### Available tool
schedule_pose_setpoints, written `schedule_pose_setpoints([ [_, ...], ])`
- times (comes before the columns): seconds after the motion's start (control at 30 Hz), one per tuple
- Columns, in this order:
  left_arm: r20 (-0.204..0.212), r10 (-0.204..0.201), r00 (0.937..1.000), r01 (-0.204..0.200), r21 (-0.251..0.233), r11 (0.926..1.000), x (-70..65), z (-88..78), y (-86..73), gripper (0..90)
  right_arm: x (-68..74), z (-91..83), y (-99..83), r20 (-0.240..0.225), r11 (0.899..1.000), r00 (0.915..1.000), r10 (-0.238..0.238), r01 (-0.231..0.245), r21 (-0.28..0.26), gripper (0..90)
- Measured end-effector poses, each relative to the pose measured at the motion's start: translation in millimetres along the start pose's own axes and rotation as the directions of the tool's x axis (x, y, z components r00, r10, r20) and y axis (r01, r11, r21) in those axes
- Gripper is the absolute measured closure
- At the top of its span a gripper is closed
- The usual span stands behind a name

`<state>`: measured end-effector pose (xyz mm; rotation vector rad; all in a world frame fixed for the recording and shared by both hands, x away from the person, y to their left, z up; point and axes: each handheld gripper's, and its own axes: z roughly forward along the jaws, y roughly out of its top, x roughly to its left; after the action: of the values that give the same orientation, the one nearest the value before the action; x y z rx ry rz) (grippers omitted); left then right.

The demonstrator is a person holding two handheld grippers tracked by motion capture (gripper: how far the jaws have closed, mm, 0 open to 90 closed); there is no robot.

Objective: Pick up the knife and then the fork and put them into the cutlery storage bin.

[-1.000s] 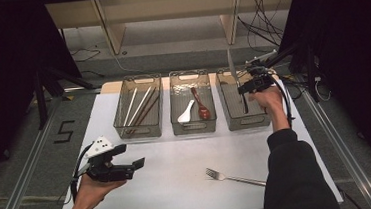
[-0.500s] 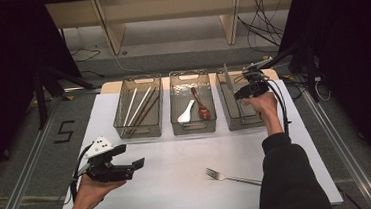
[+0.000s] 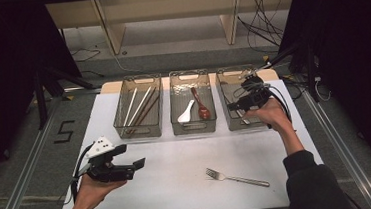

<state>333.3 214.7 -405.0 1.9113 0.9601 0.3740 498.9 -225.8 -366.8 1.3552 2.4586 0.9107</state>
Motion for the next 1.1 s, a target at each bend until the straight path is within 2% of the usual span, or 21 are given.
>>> schedule_pose_setpoints([
  [0.17,-0.002,-0.002,1.0000,0.002,-0.001,1.0000,-0.2,0.4,0.1,15.5,14.9,-8.0,-14.7,-0.026,0.999,0.9984,-0.051,0.051,-0.006,38.2],
  [0.43,-0.001,-0.006,1.0000,0.006,0.000,1.0000,0.1,0.9,-0.5,15.5,28.8,-14.1,-30.0,-0.056,0.996,0.9951,-0.082,0.081,-0.023,35.2],
  [0.77,0.000,0.001,1.0000,-0.001,-0.002,1.0000,-0.7,0.4,-0.3,15.5,42.3,-18.8,-36.3,-0.060,0.994,0.9923,-0.108,0.107,-0.024,31.9],
  [1.1,0.001,0.002,1.0000,-0.002,-0.003,1.0000,-1.6,0.3,-0.4,15.5,58.6,-26.8,-46.2,-0.085,0.989,0.9852,-0.148,0.148,-0.013,29.4],
])
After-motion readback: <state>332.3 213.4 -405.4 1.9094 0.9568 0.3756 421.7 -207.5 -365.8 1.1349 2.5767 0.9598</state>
